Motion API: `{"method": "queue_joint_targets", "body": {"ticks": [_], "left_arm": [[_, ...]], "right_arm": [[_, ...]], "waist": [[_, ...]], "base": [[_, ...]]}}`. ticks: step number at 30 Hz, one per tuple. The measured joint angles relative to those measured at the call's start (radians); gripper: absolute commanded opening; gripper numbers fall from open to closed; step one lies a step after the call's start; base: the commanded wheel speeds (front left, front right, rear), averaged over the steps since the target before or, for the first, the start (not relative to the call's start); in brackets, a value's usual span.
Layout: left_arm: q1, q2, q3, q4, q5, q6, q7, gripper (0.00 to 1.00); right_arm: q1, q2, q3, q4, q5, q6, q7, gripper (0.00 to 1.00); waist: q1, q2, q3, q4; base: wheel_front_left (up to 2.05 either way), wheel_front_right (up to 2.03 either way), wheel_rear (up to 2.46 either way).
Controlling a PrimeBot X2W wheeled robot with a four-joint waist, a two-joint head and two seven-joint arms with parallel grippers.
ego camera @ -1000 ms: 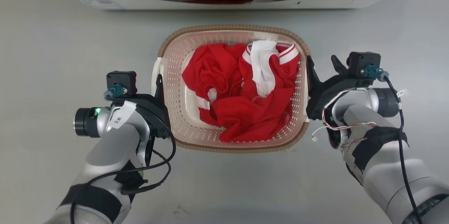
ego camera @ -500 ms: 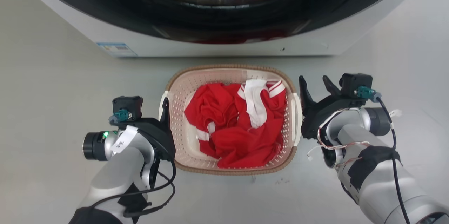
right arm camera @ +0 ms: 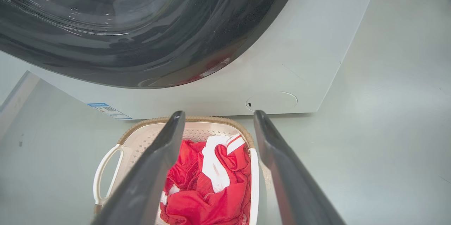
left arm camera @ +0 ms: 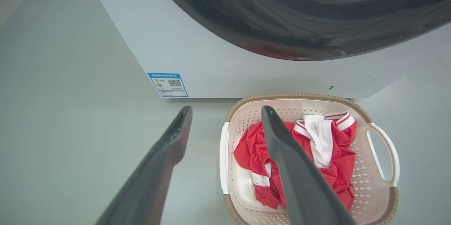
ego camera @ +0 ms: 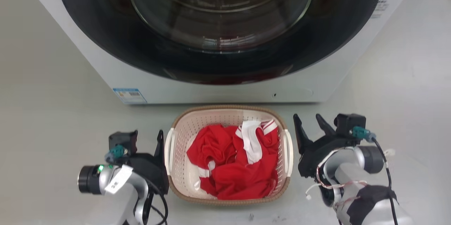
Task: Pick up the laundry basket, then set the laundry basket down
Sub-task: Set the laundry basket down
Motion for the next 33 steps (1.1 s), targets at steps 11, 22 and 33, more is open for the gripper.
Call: {"method": "queue_joint_targets", "body": {"ticks": [11,22,33], "left_arm": [[0.213,0.024,0.062,-0.180,0.061,0.018,0.000,1.00],[0.432,0.055,0.126,-0.409,0.156,0.027,0.000,1.00],[0.597,0.061,0.222,-0.595,0.234,0.027,0.000,1.00]], "right_arm": [[0.197,-0.034,-0.058,-0.177,-0.077,-0.015,0.000,1.00],[0.410,-0.056,-0.133,-0.386,-0.152,-0.041,0.000,1.00],[0.573,-0.069,-0.189,-0.573,-0.245,-0.057,0.000,1.00]], "waist": [[0.0000,-0.0001,-0.156,-0.005],[0.0000,0.0000,-0.267,-0.009],[0.0000,0.0000,-0.319,-0.016]], "base": [[0.00,0.00,0.00],[0.00,0.00,0.00],[0.00,0.00,0.00]]}}
